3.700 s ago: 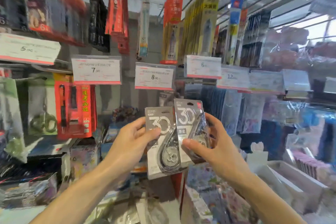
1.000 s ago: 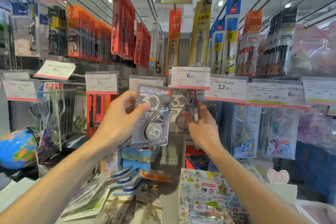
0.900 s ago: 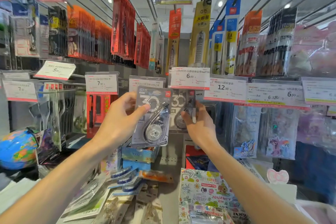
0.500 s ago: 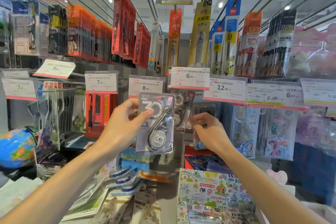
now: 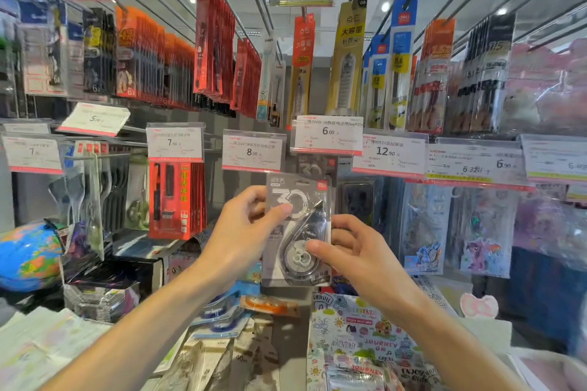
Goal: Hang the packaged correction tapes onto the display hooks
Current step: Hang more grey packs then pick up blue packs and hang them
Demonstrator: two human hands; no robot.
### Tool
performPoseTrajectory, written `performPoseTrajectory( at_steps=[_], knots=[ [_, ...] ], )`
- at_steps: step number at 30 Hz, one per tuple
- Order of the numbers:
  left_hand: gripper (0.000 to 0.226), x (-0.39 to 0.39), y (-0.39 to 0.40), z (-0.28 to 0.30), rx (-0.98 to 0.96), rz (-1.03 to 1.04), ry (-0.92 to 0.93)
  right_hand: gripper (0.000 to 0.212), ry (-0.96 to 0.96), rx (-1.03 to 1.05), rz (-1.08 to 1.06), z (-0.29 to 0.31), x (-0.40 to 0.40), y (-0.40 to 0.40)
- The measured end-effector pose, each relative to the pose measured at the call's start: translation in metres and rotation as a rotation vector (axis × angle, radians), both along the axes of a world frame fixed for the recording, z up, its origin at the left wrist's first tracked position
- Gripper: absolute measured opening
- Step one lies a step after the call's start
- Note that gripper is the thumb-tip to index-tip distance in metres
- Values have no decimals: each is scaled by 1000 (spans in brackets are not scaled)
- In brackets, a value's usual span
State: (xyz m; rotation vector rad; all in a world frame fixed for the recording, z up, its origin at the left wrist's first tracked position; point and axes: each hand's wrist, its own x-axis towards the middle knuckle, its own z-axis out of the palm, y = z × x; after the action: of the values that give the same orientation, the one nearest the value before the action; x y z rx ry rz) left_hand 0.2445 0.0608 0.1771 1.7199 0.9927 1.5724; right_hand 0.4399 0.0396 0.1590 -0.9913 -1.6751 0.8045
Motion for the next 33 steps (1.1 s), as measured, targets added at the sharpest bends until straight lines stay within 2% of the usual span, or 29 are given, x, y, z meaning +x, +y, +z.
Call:
performPoseTrajectory(
  at_steps=[4, 9, 18, 23, 33],
  knots=[
    [14, 0, -3, 0, 15, 8, 63, 37, -6, 7, 16, 0, 6, -2],
    [16, -8, -6, 20, 131, 101, 156, 33, -11, 87, -42, 2, 20, -8],
    [32, -6, 1, 70, 304, 70, 130, 35, 12, 150, -96, 0, 31, -11],
    [26, -6, 2, 77, 366, 63, 94, 28, 32, 170, -101, 4, 24, -9],
    [19, -8, 0, 86, 388, 46, 58, 34, 34, 206, -132, 16, 12, 0]
  ],
)
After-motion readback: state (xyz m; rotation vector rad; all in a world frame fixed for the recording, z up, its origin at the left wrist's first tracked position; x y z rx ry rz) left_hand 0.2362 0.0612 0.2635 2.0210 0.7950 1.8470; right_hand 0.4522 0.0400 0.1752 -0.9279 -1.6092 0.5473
